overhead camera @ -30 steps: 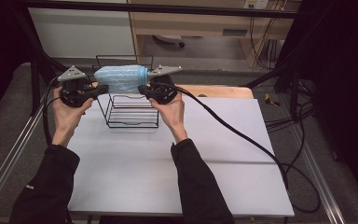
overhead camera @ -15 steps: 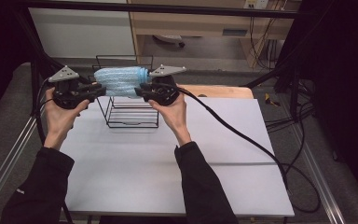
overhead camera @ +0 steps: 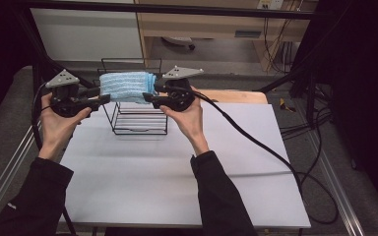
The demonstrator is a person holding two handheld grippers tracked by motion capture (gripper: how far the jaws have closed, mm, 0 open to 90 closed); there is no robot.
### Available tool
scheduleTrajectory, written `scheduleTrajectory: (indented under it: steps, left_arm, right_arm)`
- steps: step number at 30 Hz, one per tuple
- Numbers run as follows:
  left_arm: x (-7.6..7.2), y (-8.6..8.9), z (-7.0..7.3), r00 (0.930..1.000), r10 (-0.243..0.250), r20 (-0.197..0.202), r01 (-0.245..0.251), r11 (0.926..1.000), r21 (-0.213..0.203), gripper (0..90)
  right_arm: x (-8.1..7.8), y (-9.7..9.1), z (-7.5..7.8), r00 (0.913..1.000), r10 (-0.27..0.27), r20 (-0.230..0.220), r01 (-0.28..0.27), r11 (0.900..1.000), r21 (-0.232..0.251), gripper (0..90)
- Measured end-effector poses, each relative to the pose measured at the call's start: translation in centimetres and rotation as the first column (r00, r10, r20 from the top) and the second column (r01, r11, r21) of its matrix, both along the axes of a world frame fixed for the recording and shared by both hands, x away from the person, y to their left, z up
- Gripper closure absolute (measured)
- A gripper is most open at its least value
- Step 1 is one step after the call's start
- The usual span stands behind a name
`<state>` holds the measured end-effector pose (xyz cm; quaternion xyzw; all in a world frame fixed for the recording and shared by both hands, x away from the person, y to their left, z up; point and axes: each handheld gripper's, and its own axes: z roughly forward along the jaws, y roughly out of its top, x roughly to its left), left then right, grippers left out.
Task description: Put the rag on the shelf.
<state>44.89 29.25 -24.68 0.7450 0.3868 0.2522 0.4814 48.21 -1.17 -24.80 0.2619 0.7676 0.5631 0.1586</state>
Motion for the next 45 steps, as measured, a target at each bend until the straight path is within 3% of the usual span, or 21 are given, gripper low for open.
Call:
scheduleTrajectory:
  steps: [9,17,20,31,39,45]
  left_arm:
    - [-1.2,0.4,0.1,1.0000,0.002,0.003,-0.002,1.0000,-0.007,37.3]
    - [-2.6,0.5,-0.9,0.9998,-0.015,0.014,0.015,0.9999,0.000,26.0]
    - [-3.0,0.4,-1.6,0.9999,-0.005,0.013,0.005,0.9998,0.022,21.5]
    - [-4.5,-0.2,-5.2,0.9997,-0.009,-0.023,0.010,0.9996,0.028,14.7]
    - [-5.4,-0.6,-8.5,0.9983,-0.030,-0.049,0.031,0.9995,0.011,14.4]
    - [-5.8,-1.0,-11.6,0.9939,-0.054,-0.096,0.055,0.9985,0.007,14.3]
  right_arm:
    - [-1.1,-0.9,0.3,0.9998,-0.003,-0.019,0.003,0.9999,-0.014,28.1]
    - [-1.4,-3.3,-1.2,0.9975,-0.037,-0.060,0.036,0.9991,-0.021,13.4]
    - [-1.5,-4.5,-1.7,0.9959,-0.052,-0.074,0.051,0.9984,-0.027,9.5]
    - [-3.1,-9.6,-4.0,0.9902,-0.093,-0.104,0.087,0.9942,-0.063,2.6]
    - [-4.8,-14.0,-7.1,0.9822,-0.132,-0.133,0.124,0.9900,-0.067,0.6]
    - [-6.1,-17.4,-10.1,0.9763,-0.144,-0.162,0.133,0.9882,-0.076,0.5]
